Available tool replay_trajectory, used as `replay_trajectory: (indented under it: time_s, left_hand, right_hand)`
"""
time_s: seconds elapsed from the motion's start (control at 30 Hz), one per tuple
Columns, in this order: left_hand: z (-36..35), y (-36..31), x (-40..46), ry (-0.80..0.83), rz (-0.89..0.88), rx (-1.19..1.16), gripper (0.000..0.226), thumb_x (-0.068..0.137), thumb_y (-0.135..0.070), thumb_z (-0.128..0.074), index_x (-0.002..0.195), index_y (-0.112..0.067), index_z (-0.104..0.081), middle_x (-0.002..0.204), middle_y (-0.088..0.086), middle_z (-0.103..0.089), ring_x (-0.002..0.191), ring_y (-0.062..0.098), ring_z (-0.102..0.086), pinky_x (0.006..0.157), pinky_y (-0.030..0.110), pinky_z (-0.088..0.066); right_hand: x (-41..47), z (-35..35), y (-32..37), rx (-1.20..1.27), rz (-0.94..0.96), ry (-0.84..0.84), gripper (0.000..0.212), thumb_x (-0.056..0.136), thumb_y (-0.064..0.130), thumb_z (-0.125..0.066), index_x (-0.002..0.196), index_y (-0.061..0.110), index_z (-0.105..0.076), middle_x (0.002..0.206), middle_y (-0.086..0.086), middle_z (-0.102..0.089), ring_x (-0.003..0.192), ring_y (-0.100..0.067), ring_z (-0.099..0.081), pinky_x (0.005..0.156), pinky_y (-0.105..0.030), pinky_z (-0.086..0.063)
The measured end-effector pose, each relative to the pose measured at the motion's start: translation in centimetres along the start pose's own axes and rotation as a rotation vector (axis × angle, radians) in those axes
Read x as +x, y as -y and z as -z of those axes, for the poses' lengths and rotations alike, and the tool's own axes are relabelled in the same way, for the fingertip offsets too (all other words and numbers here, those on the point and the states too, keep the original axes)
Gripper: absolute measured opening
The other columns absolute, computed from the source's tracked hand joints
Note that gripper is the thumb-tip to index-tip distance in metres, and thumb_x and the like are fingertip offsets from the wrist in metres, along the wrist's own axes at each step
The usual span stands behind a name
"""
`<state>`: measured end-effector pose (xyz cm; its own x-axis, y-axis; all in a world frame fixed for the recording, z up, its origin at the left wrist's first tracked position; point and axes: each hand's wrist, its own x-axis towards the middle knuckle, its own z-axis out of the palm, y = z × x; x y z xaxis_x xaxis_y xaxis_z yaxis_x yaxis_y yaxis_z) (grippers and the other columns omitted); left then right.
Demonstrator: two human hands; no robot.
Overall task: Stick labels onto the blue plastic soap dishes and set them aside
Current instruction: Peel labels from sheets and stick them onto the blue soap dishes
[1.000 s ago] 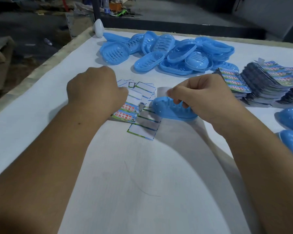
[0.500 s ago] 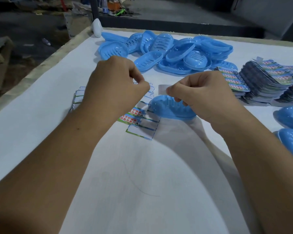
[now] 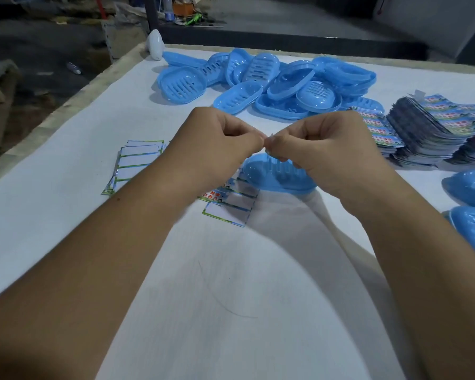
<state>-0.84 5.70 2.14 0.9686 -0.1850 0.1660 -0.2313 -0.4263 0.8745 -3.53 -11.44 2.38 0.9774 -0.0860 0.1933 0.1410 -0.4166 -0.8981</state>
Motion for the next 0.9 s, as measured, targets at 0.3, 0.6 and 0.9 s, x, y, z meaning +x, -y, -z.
replay_trajectory:
  time_s: [0.3,0.6,0.9]
  left_hand:
    - [-0.1,-0.2,0.5,-0.143,0.113,-0.151,0.027,0.083,-0.041,-0.077,0.060,-0.027,-0.076,0.055,-0.015,-0.061,0.052,0.002,-0.050,0.058,0.023,-0.040]
    - [-0.1,0.2,0.9,-0.176,0.104,-0.149,0.025,0.084,-0.038,-0.077,0.065,-0.022,-0.075,0.055,-0.014,-0.062,0.051,0.004,-0.048,0.049,0.017,-0.040]
    - [-1.3,1.5,0.7,-0.239,-0.052,0.208,0.016,0.082,-0.039,-0.072,0.073,-0.027,-0.077,0.054,-0.019,-0.062,0.050,0.002,-0.052,0.054,0.021,-0.036]
  right_hand:
    - [0.2,-0.1,-0.2,-0.015,0.024,-0.085,0.023,0.090,0.036,-0.076,0.076,0.018,-0.080,0.076,-0.019,-0.071,0.058,-0.015,-0.045,0.050,-0.024,-0.034]
    - [0.6,0.1,-0.5,-0.045,-0.090,-0.124,0.029,0.081,0.039,-0.080,0.065,0.015,-0.075,0.081,-0.026,-0.067,0.058,-0.017,-0.043,0.054,-0.028,-0.035]
    - [0.9,0.8,-0.7,-0.080,-0.117,-0.166,0.030,0.077,0.038,-0.080,0.067,0.011,-0.076,0.074,-0.016,-0.072,0.053,-0.013,-0.046,0.047,-0.022,-0.038]
